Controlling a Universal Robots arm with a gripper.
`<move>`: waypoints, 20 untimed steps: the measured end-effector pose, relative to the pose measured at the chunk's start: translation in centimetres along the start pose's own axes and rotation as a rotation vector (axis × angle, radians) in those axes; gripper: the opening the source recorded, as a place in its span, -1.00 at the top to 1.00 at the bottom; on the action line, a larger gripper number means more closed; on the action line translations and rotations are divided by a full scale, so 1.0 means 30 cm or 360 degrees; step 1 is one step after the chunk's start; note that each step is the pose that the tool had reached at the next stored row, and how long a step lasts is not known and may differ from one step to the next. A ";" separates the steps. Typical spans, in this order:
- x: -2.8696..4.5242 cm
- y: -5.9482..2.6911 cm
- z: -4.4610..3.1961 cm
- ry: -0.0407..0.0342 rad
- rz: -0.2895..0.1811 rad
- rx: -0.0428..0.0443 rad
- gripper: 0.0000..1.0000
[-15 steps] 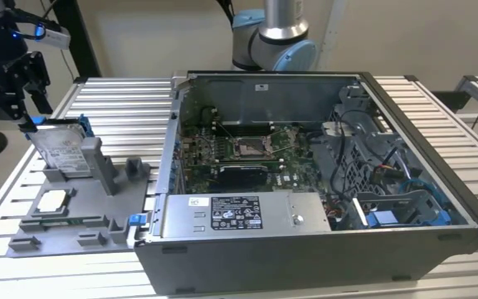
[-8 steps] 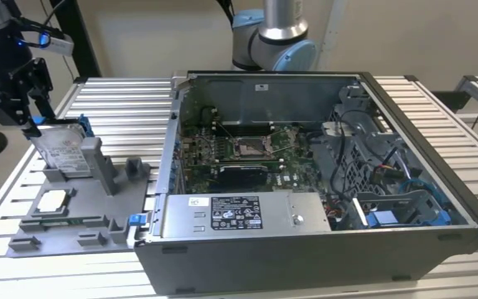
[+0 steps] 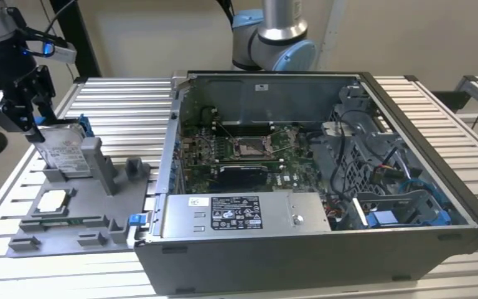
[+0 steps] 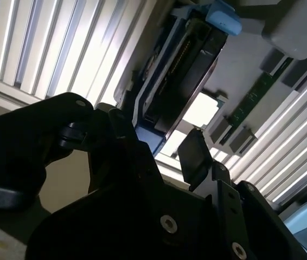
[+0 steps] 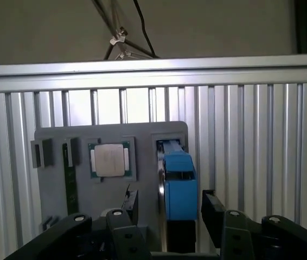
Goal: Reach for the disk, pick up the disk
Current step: 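Pick up the disk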
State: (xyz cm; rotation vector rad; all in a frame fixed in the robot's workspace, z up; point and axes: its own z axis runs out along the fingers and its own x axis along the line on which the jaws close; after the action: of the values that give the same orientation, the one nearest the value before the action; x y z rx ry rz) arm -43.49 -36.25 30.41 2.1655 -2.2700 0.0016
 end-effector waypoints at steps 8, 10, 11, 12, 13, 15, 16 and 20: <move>-0.002 0.003 0.049 0.0000 -0.0012 0.0001 -1.00; -0.002 0.004 0.061 0.0000 -0.0015 0.0001 -1.00; -0.002 0.004 0.067 0.0000 -0.0016 0.0001 -1.00; -0.002 0.004 0.073 0.0000 -0.0018 0.0001 -1.00; -0.002 0.004 0.079 0.0000 -0.0019 0.0001 -1.00; -0.002 0.004 0.091 0.0000 -0.0021 0.0001 -1.00; -0.002 0.004 0.097 0.0000 -0.0022 0.0001 -1.00; -0.002 0.004 0.121 0.0000 -0.0023 0.0001 -1.00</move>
State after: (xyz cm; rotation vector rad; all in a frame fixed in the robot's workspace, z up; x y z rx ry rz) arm -43.62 -36.18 26.78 2.1823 -2.2542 0.0022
